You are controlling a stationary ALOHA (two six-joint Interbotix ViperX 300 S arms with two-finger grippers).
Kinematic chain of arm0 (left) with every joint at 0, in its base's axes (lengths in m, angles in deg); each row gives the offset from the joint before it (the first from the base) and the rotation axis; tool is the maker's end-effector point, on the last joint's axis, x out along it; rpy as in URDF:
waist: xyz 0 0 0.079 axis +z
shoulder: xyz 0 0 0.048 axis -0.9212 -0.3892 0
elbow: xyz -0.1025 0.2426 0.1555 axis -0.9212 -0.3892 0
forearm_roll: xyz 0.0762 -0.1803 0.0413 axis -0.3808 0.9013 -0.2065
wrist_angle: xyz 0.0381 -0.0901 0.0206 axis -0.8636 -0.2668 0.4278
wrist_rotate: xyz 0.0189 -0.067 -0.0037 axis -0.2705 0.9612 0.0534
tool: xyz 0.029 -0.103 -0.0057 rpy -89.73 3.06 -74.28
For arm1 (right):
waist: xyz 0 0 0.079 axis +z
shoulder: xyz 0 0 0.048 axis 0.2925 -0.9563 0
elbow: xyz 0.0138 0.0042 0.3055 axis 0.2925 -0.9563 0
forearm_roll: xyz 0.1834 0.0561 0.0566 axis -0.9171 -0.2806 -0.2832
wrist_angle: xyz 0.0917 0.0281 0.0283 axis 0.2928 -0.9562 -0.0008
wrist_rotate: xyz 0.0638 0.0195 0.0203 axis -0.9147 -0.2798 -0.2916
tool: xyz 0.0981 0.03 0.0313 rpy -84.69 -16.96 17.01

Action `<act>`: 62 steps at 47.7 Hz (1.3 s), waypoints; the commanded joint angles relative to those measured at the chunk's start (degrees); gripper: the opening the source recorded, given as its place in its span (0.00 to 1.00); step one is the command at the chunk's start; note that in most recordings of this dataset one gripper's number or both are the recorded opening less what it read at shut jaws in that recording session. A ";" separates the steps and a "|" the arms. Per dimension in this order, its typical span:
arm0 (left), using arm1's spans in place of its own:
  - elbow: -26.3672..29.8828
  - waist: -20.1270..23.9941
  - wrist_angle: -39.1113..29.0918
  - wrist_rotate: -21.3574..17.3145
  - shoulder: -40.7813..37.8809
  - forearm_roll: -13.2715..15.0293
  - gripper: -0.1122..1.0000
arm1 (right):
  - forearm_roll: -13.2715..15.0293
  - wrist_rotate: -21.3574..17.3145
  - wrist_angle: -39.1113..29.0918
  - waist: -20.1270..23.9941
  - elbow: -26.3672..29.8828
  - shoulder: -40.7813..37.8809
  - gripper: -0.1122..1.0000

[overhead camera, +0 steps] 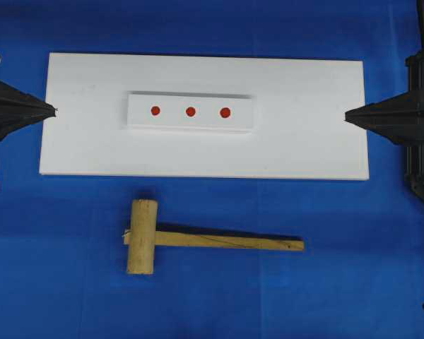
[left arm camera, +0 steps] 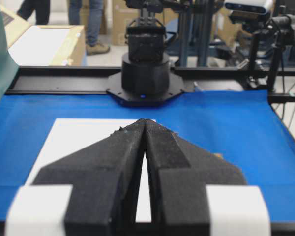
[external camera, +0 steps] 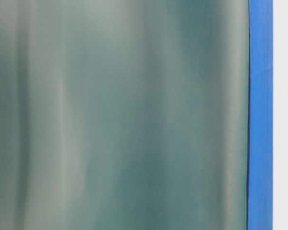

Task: Hit the mark with a hammer.
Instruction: 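Move the right gripper toward the wooden mallet's handle, then close the right gripper around the mallet handle near the head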

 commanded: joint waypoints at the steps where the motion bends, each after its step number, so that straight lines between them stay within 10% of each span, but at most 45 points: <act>1: 1.23 0.00 0.44 0.09 -0.62 0.62 0.10 | -0.09 -0.35 -0.09 -0.26 1.05 -0.79 0.10; 29: 0.88 1.49 -0.62 0.00 -0.79 0.79 0.10 | -1.76 -9.40 -2.81 7.82 5.71 -13.89 0.08; 37: 0.79 1.93 -0.62 0.09 -0.79 0.79 0.10 | -2.99 -12.04 -1.58 10.20 8.26 -20.92 0.27; 50: 0.35 1.85 -0.62 0.26 -0.79 0.79 0.10 | -6.68 -13.80 -1.32 12.92 13.71 -34.37 0.91; 62: 0.09 1.93 -0.62 0.44 -0.70 0.79 0.10 | -11.34 -13.80 2.81 14.85 19.86 -48.08 0.89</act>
